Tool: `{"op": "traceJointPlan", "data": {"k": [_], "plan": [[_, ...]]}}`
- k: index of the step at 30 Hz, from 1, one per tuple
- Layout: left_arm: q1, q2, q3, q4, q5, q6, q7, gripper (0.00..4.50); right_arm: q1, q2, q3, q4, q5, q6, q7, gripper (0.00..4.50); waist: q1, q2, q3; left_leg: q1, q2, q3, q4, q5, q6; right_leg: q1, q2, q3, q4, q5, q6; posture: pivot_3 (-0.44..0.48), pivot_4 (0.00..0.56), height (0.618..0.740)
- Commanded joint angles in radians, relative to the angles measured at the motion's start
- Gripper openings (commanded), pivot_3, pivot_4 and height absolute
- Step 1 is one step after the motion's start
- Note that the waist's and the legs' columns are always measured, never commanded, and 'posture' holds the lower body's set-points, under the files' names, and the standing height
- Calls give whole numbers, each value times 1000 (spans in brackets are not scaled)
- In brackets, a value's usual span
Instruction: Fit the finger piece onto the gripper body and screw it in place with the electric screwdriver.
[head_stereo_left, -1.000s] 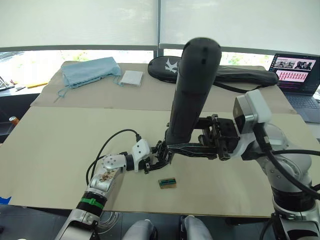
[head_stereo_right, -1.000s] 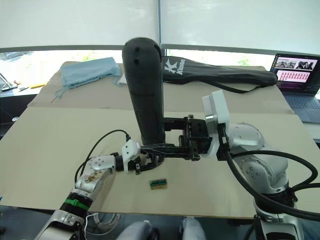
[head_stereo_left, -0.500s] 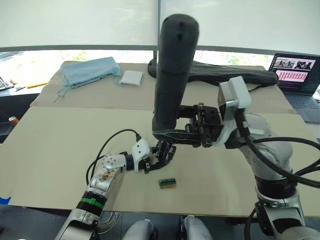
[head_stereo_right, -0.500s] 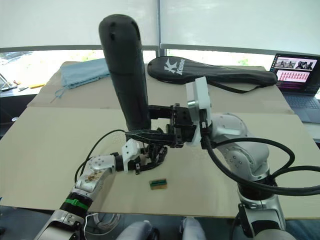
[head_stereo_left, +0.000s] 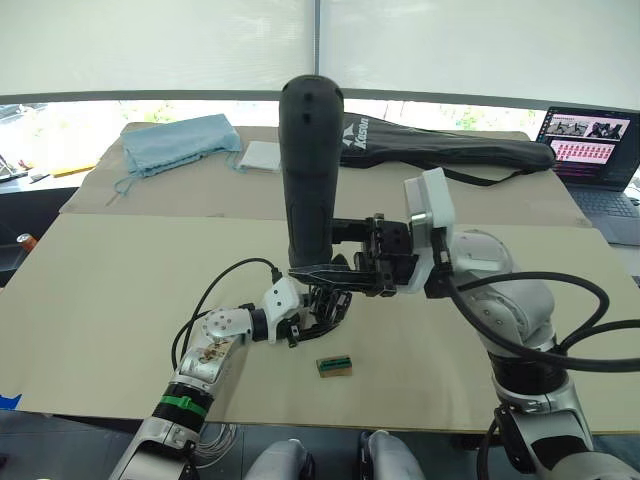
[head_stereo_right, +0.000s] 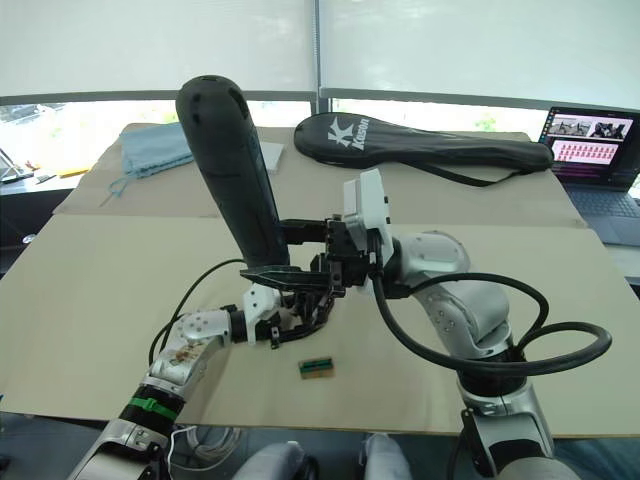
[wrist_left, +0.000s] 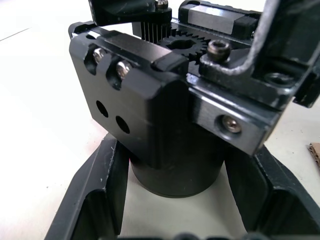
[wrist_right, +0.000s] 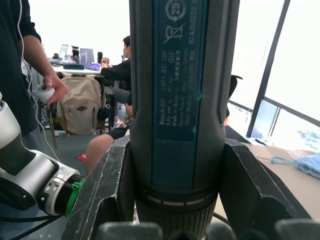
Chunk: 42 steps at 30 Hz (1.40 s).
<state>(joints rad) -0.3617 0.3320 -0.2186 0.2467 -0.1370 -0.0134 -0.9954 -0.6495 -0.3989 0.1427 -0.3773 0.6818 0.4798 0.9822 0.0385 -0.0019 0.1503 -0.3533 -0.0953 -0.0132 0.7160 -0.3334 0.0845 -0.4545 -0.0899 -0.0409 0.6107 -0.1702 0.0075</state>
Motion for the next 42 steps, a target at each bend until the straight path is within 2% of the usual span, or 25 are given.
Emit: {"op": "traceJointPlan", "data": {"k": [1,42], "plan": [[13,1,-26,19,20,28,5,2281,-23,12,-21,-15,-6,-49,6,1916,0,0,0,0,0,0,0,0,0,0,0,0,0,0,0,0,150,740],[42,7,-35,29,24,28,-1,2281,-8,20,4,8,-93,-55,29,1916,-4,0,0,0,0,0,0,0,0,0,0,0,0,0,0,0,150,740]]}}
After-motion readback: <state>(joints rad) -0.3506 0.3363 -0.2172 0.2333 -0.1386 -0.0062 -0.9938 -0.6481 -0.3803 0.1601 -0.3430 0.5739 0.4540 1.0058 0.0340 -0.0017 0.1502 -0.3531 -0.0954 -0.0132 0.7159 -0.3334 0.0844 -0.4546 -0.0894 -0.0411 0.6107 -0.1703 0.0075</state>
